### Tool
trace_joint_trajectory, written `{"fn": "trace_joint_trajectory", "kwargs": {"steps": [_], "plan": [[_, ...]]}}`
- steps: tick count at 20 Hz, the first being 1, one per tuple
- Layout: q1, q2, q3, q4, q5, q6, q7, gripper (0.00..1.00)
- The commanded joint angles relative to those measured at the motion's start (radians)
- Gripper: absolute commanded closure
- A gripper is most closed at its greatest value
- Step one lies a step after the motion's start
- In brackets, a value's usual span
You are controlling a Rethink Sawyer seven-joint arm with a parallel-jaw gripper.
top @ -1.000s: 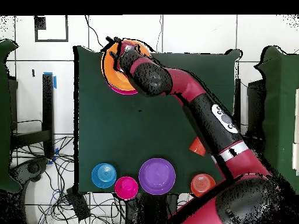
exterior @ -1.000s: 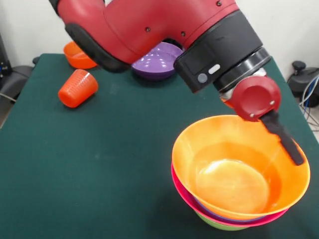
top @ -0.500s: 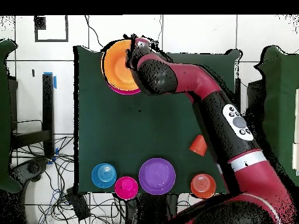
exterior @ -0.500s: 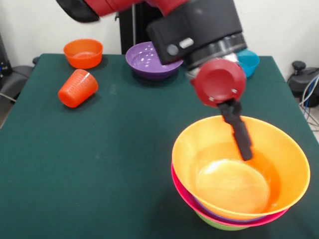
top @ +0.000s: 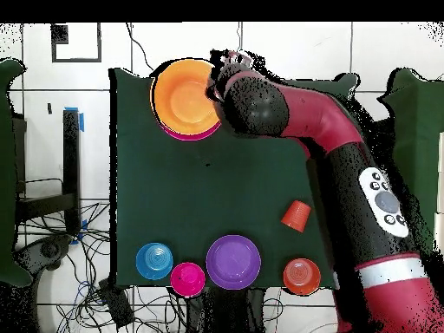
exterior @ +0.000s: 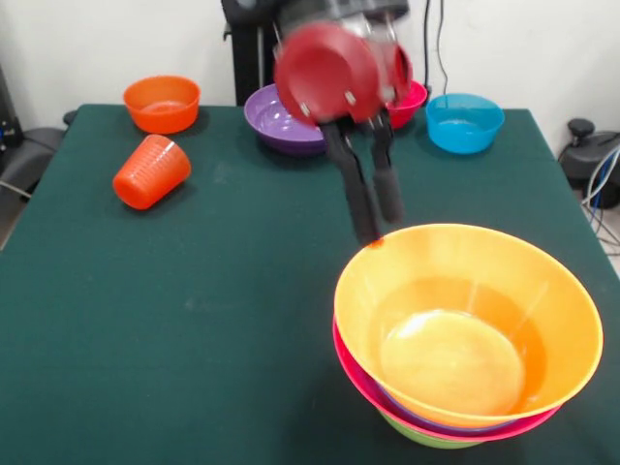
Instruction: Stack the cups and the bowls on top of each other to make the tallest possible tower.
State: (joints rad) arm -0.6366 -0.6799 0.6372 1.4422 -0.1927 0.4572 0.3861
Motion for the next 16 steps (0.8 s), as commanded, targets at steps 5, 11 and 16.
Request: {"fn": "trace_joint_trajectory", "kwargs": {"steps": [5,11,16], "plan": [[0.169,-0.178,-0.352,-0.08,-0.03,0.364,0.456,0.0],[0.186,-0.145,-0.443,-0.115,-0.151,0.392,0.457,0.0],[0.2,-0.112,-0.523,-0.115,-0.239,0.36,0.495,0.0]]}}
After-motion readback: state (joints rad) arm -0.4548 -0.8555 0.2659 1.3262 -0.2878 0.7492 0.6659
